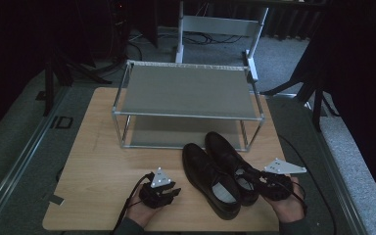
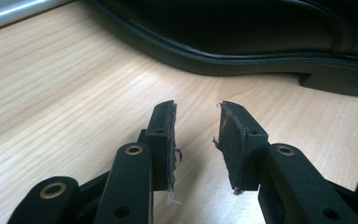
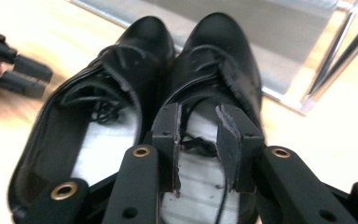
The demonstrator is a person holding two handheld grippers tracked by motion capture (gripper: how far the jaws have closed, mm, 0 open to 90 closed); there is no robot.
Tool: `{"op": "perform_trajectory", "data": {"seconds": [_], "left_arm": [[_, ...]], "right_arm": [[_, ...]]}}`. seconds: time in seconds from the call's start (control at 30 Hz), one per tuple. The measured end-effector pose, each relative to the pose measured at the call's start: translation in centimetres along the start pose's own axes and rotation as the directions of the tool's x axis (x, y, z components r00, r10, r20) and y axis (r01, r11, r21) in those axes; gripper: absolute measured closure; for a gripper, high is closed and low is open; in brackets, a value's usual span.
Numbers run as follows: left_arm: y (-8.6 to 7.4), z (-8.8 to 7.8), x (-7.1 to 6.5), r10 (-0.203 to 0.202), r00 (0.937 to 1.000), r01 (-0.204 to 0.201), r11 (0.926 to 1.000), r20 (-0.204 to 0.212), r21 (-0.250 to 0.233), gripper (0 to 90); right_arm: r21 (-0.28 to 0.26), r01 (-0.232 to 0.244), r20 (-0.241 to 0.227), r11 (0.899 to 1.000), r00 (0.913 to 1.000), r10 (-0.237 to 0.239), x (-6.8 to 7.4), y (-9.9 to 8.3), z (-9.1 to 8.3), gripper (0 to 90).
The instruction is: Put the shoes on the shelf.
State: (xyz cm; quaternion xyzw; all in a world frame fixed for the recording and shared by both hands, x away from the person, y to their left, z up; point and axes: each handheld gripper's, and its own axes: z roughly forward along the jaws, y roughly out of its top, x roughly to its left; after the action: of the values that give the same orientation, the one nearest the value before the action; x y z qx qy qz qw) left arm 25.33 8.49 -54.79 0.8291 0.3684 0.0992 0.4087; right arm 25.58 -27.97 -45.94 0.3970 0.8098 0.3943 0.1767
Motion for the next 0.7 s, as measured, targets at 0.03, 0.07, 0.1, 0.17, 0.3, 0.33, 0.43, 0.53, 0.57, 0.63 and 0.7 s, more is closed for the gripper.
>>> {"op": "perform_trajectory", "data": {"seconds": [0.03, 0.07, 0.1, 0.17, 0.3, 0.33, 0.43, 0.53, 0.57, 0.63, 0.7], "left_arm": [[0.0, -0.1, 0.1, -0.004, 1.0, 0.004, 1.0, -0.004, 0.002, 66.3], [0.0, -0.1, 0.1, -0.004, 1.0, 0.004, 1.0, -0.004, 0.002, 66.2], [0.0, -0.1, 0.1, -0.004, 1.0, 0.004, 1.0, -0.004, 0.002, 66.2], [-0.1, 0.0, 0.3, -0.011, 0.9999, 0.011, 0.9999, -0.009, 0.004, 65.8], [-0.1, 0.1, 0.1, -0.004, 1.0, 0.004, 1.0, -0.009, 0.009, 65.5], [-0.1, 0.1, 0.1, -0.001, 1.0, 0.001, 0.9999, -0.008, 0.011, 65.5], [-0.1, 0.2, 0.1, 0.001, 1.0, 0.0, 0.9999, -0.009, 0.013, 65.3], [-0.1, 0.2, 0.1, 0.003, 0.9999, -0.003, 0.9999, -0.01, 0.016, 65.3], [-0.1, 0.3, 0.1, 0.004, 0.9999, -0.004, 0.9998, -0.011, 0.018, 65.3], [-0.1, 0.3, 0.0, 0.007, 0.9999, -0.006, 0.9998, -0.012, 0.021, 65.3], [-0.1, 0.4, 0.0, 0.009, 0.9999, -0.008, 0.9996, -0.011, 0.026, 65.2]], "right_arm": [[0.004, 0.0, -0.003, 1.0, 1.0, 0.0, 0.2, -0.1, 0.0, 68.9], [0.004, 0.0, -0.003, 1.0, 1.0, 0.0, 0.2, -0.1, 0.0, 68.9], [0.007, -0.005, -0.008, 1.0, 1.0, 0.005, 0.5, -0.2, 0.0, 68.9], [0.02, -0.016, -0.015, 1.0, 0.9998, 0.017, 1.3, -0.4, 0.2, 65.3], [0.049, -0.036, -0.006, 0.998, 0.9993, 0.036, 2.3, -0.5, 0.5, 58.9], [0.058, -0.043, -0.002, 0.997, 0.9991, 0.043, 2.5, -0.5, 0.6, 58.7], [0.081, -0.067, 0.005, 0.995, 0.9978, 0.067, 2.8, -0.6, 0.9, 54.7], [0.104, -0.066, 0.012, 0.992, 0.9978, 0.066, 3.1, -0.7, 1.4, 52.5], [0.116, -0.062, 0.018, 0.991, 0.998, 0.06, 3.2, -0.7, 1.5, 52.5], [0.135, -0.058, 0.028, 0.989, 0.9981, 0.055, 3.3, -0.8, 1.9, 52.2], [0.162, -0.06, 0.035, 0.985, 0.9979, 0.055, 3.4, -0.9, 2.3, 52.3]]}}
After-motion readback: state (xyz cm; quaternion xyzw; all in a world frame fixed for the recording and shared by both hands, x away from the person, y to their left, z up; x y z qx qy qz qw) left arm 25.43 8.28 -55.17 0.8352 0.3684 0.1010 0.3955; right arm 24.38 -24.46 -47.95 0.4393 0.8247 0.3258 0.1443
